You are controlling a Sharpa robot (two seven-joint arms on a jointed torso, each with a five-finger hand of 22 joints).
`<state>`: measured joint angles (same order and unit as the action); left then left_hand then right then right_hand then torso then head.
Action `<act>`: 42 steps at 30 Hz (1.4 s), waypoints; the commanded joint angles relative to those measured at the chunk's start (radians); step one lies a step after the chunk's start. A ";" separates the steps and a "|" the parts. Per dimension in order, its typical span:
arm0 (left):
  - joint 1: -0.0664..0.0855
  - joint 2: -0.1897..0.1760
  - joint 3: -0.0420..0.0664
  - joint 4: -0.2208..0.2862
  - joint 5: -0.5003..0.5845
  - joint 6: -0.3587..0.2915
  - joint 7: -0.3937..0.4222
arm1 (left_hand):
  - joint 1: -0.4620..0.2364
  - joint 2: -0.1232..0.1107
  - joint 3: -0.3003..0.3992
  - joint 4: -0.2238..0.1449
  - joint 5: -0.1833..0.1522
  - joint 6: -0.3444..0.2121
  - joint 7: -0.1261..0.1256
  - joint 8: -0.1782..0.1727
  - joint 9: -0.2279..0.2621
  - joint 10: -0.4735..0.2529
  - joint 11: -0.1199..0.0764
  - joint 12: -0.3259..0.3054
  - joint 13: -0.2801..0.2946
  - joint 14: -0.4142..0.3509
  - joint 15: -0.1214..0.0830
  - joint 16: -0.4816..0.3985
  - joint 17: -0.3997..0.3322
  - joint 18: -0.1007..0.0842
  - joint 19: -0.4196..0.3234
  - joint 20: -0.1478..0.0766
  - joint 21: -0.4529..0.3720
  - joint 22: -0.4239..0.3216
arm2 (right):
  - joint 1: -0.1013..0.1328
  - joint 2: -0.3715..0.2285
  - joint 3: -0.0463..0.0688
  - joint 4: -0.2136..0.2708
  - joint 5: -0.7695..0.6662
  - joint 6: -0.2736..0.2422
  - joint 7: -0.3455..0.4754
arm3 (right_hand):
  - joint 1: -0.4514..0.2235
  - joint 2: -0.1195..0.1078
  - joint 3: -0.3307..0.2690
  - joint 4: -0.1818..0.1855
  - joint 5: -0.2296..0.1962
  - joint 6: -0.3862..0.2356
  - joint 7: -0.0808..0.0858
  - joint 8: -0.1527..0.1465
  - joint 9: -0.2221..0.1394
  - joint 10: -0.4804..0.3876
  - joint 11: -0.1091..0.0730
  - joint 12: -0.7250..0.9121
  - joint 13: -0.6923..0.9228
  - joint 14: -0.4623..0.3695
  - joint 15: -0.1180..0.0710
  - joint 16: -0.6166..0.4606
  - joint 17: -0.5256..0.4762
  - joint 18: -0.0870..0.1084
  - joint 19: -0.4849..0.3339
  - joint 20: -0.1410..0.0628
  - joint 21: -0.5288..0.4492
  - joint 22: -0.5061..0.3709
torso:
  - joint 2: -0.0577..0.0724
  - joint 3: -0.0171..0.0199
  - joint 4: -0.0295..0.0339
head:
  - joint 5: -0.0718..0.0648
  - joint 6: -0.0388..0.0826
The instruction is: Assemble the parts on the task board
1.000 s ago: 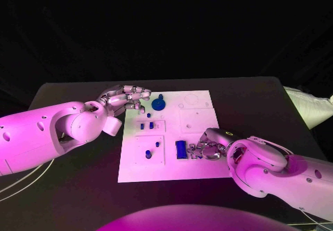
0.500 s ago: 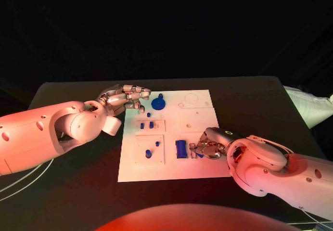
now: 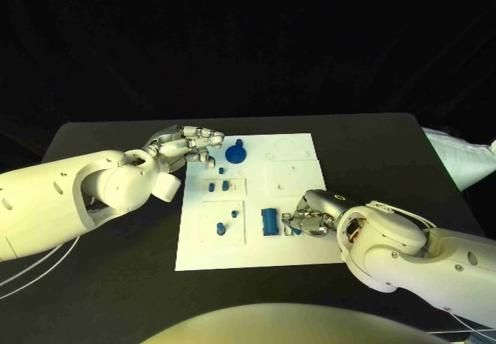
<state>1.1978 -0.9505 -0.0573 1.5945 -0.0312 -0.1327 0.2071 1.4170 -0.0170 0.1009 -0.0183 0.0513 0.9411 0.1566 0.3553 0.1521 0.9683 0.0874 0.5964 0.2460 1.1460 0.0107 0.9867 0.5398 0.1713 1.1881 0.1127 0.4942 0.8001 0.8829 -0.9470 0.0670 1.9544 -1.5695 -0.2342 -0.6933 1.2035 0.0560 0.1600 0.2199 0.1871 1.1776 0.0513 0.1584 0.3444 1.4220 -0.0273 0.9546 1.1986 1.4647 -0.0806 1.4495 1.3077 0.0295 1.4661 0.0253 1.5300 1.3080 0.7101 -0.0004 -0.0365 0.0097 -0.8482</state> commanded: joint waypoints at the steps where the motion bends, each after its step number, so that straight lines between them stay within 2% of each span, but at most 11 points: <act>1: 0.000 0.000 0.001 0.003 -0.003 0.017 0.005 | -0.001 0.010 -0.005 0.003 -0.002 -0.009 -0.001 0.006 -0.001 -0.007 -0.003 -0.003 -0.002 -0.001 0.000 -0.006 -0.001 0.011 0.006 0.001 -0.006 -0.002 | -0.001 0.001 0.000 0.002 -0.008 0.018 -0.007 | -0.026 -0.002 -0.002 0.017 0.009 0.006 -0.001 0.003 0.002 0.008 0.003 0.005 0.003 0.074 -0.006 0.006 0.096 -0.017 0.078 -0.001 0.005 0.219 | 0.000 0.0001 0.0000 | 0.000 -0.001; 4: 0.000 0.000 0.001 0.003 -0.003 0.017 0.005 | -0.001 0.010 -0.005 0.003 -0.002 -0.009 -0.001 0.006 -0.001 -0.007 -0.003 -0.003 -0.002 -0.001 0.000 -0.006 -0.001 0.011 0.006 0.001 -0.006 -0.002 | -0.001 0.001 0.000 0.003 -0.007 0.024 -0.007 | -0.050 -0.012 -0.011 0.036 0.015 0.008 -0.001 0.004 0.002 0.010 0.004 0.007 0.006 0.075 -0.006 0.007 0.098 -0.017 0.078 -0.001 0.006 0.220 | 0.000 0.0003 0.0004 | 0.000 -0.002; 6: 0.000 0.000 0.001 0.004 -0.004 0.016 0.005 | -0.001 0.010 -0.005 0.003 -0.002 -0.009 -0.001 0.006 -0.001 -0.007 -0.003 -0.003 -0.002 -0.001 0.000 -0.006 -0.001 0.011 0.006 0.001 -0.006 -0.002 | -0.001 0.001 0.000 0.004 -0.007 0.031 -0.007 | -0.066 -0.027 -0.023 0.047 0.019 0.009 -0.001 0.004 0.003 0.011 0.004 0.007 0.008 0.075 -0.006 0.007 0.098 -0.017 0.078 -0.001 0.006 0.220 | 0.000 0.0002 0.0005 | 0.001 -0.004; 10: 0.000 0.000 0.001 0.004 -0.006 0.016 0.005 | -0.001 0.010 -0.005 0.003 -0.002 -0.009 -0.001 0.006 -0.001 -0.007 -0.003 -0.003 -0.002 -0.001 0.000 -0.006 -0.001 0.011 0.006 0.001 -0.006 -0.002 | -0.001 0.001 0.000 0.003 -0.011 0.045 -0.008 | -0.081 -0.046 -0.042 0.058 0.062 0.011 -0.002 0.004 0.005 0.011 0.003 0.005 0.010 0.074 -0.006 0.007 0.099 -0.017 0.078 -0.001 0.005 0.220 | 0.000 0.0003 0.0006 | 0.002 -0.005; 28: 0.000 0.000 0.001 0.004 -0.008 0.016 0.003 | -0.001 0.011 -0.005 0.002 -0.002 -0.009 -0.001 0.006 -0.001 -0.008 -0.003 -0.003 -0.002 -0.002 0.000 -0.006 -0.002 0.011 0.006 0.001 -0.007 -0.002 | -0.001 0.001 0.000 0.006 -0.018 0.044 -0.009 | -0.115 -0.040 -0.073 0.070 0.093 0.013 -0.003 0.005 0.007 0.014 0.002 0.008 0.016 0.075 -0.007 0.009 0.103 -0.017 0.079 -0.002 0.006 0.221 | 0.000 0.0005 0.0000 | 0.001 -0.005; 32: 0.000 0.001 0.001 0.003 -0.008 0.017 0.003 | 0.000 0.011 -0.004 0.002 -0.002 -0.010 -0.001 0.006 -0.002 -0.009 -0.003 -0.003 -0.002 -0.002 0.000 -0.007 -0.002 0.011 0.006 0.001 -0.008 -0.003 | -0.001 -0.002 0.000 0.011 -0.023 0.019 -0.008 | -0.148 -0.041 -0.111 0.071 0.129 0.013 -0.003 0.005 0.009 0.014 0.002 0.004 0.017 0.075 -0.007 0.009 0.104 -0.017 0.079 -0.003 0.007 0.222 | 0.000 0.0012 -0.0001 | 0.000 -0.005; 34: 0.000 0.001 0.001 0.002 -0.008 0.018 0.003 | 0.000 0.011 -0.004 0.002 -0.002 -0.010 -0.001 0.006 -0.002 -0.009 -0.003 -0.003 -0.002 -0.002 0.000 -0.007 -0.002 0.011 0.006 0.001 -0.008 -0.003 | -0.001 -0.005 0.000 0.016 -0.025 0.006 -0.006 | -0.166 -0.041 -0.131 0.072 0.124 0.013 -0.003 0.005 0.010 0.015 0.002 0.003 0.018 0.075 -0.007 0.009 0.103 -0.017 0.079 -0.002 0.007 0.222 | 0.000 0.0013 -0.0003 | 0.000 -0.005; 37: 0.000 0.002 0.001 0.001 -0.008 0.019 0.003 | 0.000 0.011 -0.004 0.002 -0.002 -0.010 -0.001 0.006 -0.002 -0.009 -0.003 -0.003 -0.002 -0.002 0.000 -0.007 -0.002 0.011 0.006 0.001 -0.008 -0.003 | -0.001 -0.014 0.000 0.026 -0.025 -0.008 0.000 | -0.188 -0.047 -0.168 0.071 0.080 0.013 -0.003 0.005 0.012 0.015 0.002 0.002 0.020 0.075 -0.007 0.009 0.104 -0.018 0.080 -0.002 0.007 0.223 | 0.000 0.0016 -0.0010 | 0.000 -0.005; 42: 0.000 0.002 0.001 0.000 -0.008 0.019 0.003 | 0.000 0.011 -0.004 0.002 -0.002 -0.010 -0.001 0.006 -0.002 -0.009 -0.003 -0.003 -0.002 -0.002 0.000 -0.007 -0.002 0.011 0.006 0.001 -0.008 -0.003 | -0.001 -0.039 0.000 0.045 -0.007 -0.001 0.028 | -0.151 -0.065 -0.199 0.059 0.042 0.010 -0.003 0.004 0.014 0.013 0.003 -0.004 0.020 0.075 -0.007 0.007 0.103 -0.018 0.080 -0.002 0.007 0.223 | 0.000 0.0008 -0.0011 | -0.004 -0.002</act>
<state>1.1979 -0.9498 -0.0573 1.5941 -0.0355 -0.1322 0.2053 1.4170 -0.0170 0.1010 -0.0183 0.0513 0.9374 0.1529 0.3553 0.1513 0.9647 0.0837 0.5964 0.2446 1.1460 0.0108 0.9867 0.5385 0.1713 1.1880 0.1127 0.4903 0.7983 0.8831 -0.9827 0.0674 1.9941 -1.5790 -0.2283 -0.6914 1.0384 -0.0090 -0.0346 0.2786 0.2327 1.1840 0.0449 0.1582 0.3568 1.4270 -0.0257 0.9541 1.2176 1.4647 -0.0806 1.4523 1.3076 0.0295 1.4660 0.0254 1.5337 1.3075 0.7102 0.0010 -0.0372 0.0077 -0.8511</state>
